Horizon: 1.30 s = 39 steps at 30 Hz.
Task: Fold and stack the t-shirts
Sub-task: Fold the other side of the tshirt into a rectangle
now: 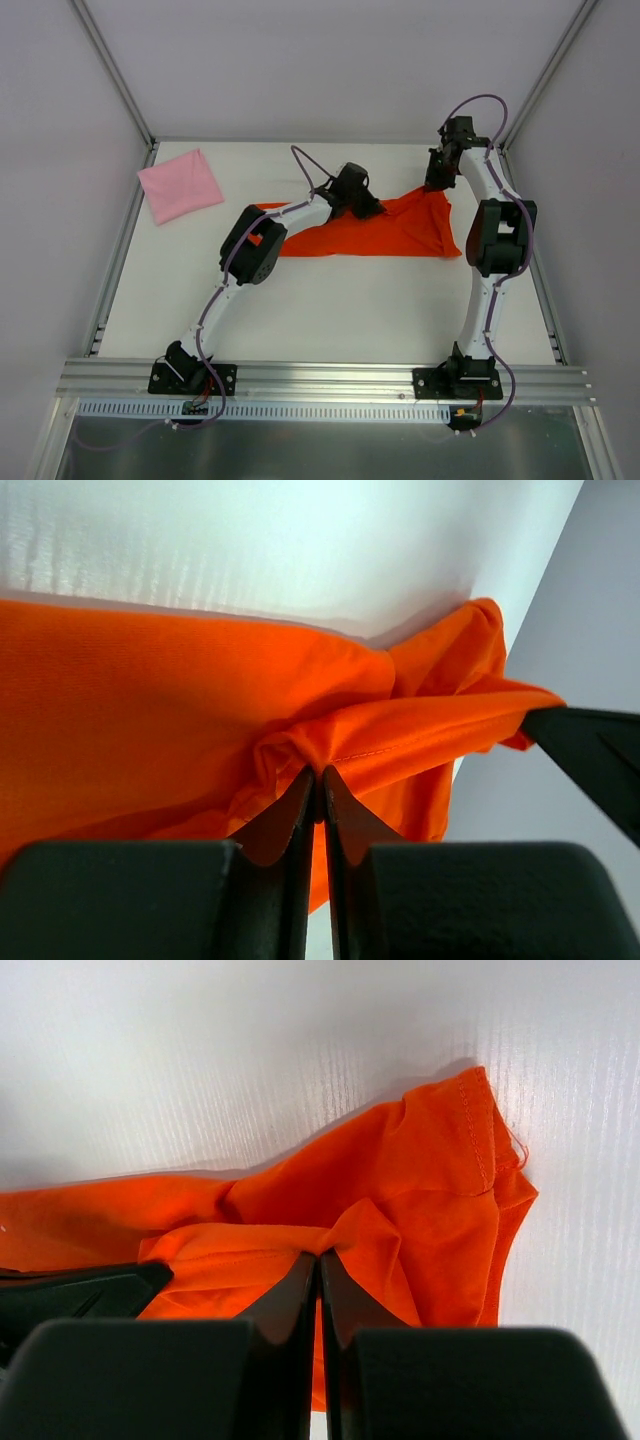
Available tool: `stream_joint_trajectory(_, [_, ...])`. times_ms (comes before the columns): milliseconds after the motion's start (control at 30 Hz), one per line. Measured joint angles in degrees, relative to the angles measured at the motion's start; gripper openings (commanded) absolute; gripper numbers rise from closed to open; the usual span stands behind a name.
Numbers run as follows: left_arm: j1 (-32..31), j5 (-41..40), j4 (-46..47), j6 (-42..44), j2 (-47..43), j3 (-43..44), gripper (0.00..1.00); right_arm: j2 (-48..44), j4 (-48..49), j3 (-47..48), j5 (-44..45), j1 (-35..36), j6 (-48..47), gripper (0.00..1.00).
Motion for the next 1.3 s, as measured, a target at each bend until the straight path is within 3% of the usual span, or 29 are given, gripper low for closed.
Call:
stream_joint_trajectory(500, [2.45,4.35,-0.63,8.35,-3.91,-0.04,0.05,-2.19,1.46,-7.91,-0.13,-0.13,0.55,0.01])
stream_joint_trajectory(1300, [4.15,10.91,-0.24,11.89,-4.24,-1.2,0.03,-11.61,2.05,-20.5,-1.27,-0.17,1.77,0.01])
